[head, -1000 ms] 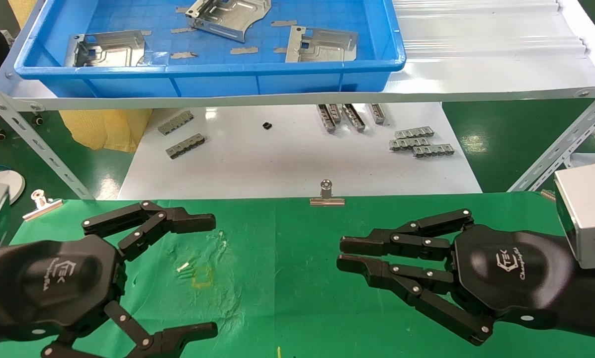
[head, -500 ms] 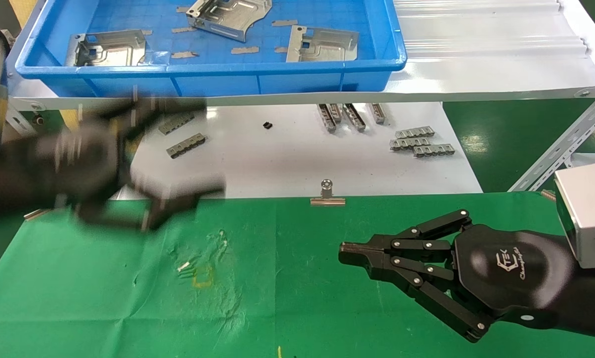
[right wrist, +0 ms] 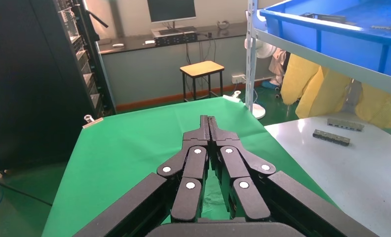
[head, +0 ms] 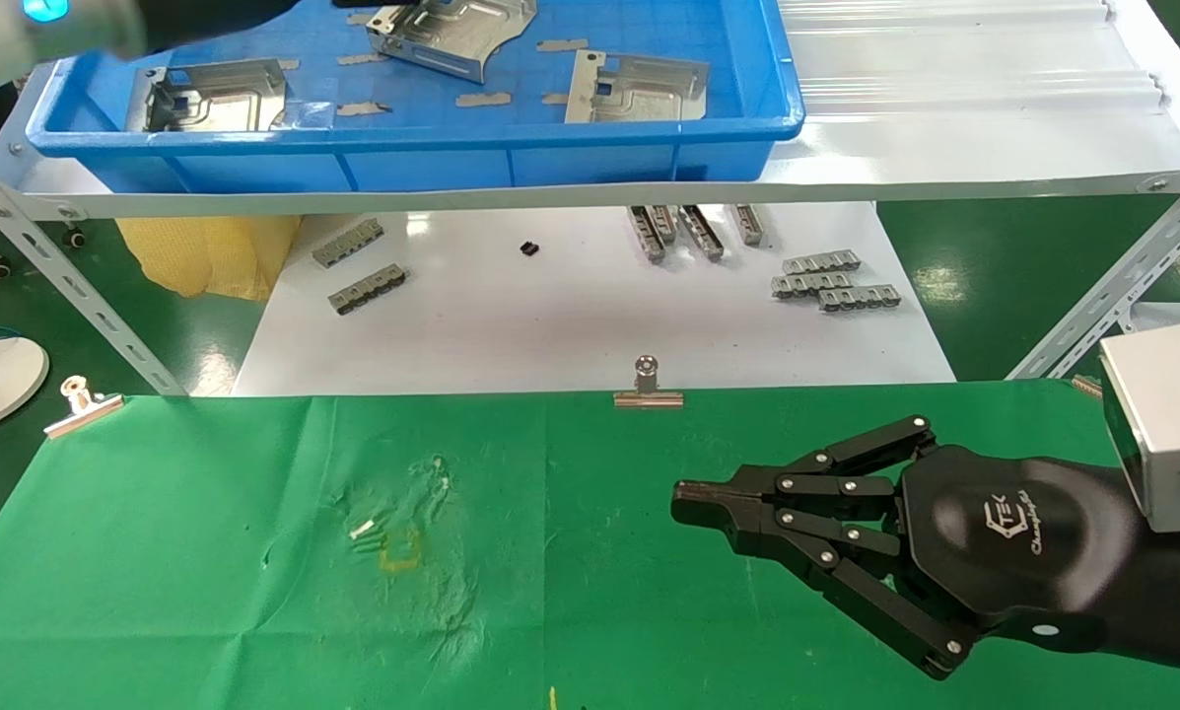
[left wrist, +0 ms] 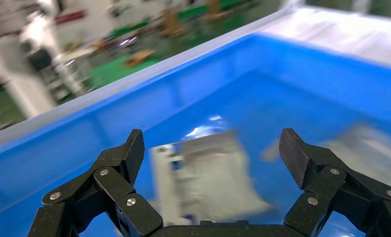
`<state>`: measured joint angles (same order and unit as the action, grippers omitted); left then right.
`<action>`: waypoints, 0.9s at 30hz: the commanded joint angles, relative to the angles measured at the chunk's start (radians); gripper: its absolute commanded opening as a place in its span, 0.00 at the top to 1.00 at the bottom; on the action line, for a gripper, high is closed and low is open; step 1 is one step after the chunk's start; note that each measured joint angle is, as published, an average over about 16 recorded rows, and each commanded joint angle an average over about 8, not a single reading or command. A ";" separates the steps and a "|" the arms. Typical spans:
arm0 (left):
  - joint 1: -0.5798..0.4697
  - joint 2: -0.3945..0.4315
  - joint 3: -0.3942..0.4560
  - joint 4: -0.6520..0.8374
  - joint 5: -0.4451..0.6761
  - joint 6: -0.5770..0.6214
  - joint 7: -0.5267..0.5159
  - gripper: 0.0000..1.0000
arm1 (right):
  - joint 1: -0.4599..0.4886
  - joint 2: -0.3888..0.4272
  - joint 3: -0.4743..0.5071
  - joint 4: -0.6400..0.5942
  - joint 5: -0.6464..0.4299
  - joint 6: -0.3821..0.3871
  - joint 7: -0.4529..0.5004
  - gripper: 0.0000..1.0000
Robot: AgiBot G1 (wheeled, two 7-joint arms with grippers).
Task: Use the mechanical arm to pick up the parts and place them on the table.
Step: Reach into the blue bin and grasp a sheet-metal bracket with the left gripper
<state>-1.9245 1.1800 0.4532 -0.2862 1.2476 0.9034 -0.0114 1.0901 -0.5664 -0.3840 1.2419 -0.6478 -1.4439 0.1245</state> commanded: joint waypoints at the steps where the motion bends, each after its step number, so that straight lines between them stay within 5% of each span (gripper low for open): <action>1: -0.051 0.062 0.015 0.100 0.035 -0.090 0.014 0.00 | 0.000 0.000 0.000 0.000 0.000 0.000 0.000 0.55; 6: -0.081 0.136 0.027 0.214 0.057 -0.203 0.014 0.58 | 0.000 0.000 0.000 0.000 0.000 0.000 0.000 0.00; 9: -0.087 0.154 0.029 0.245 0.060 -0.237 0.008 0.95 | 0.000 0.000 0.000 0.000 0.000 0.000 0.000 0.00; 10: -0.087 0.157 0.029 0.251 0.060 -0.243 0.005 1.00 | 0.000 0.000 0.000 0.000 0.000 0.000 0.000 0.00; 27: -0.065 0.169 0.018 0.258 0.038 -0.290 -0.071 1.00 | 0.000 0.000 0.000 0.000 0.000 0.000 0.000 0.00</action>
<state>-1.9884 1.3491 0.4708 -0.0282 1.2841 0.6148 -0.0830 1.0901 -0.5663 -0.3840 1.2419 -0.6478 -1.4439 0.1245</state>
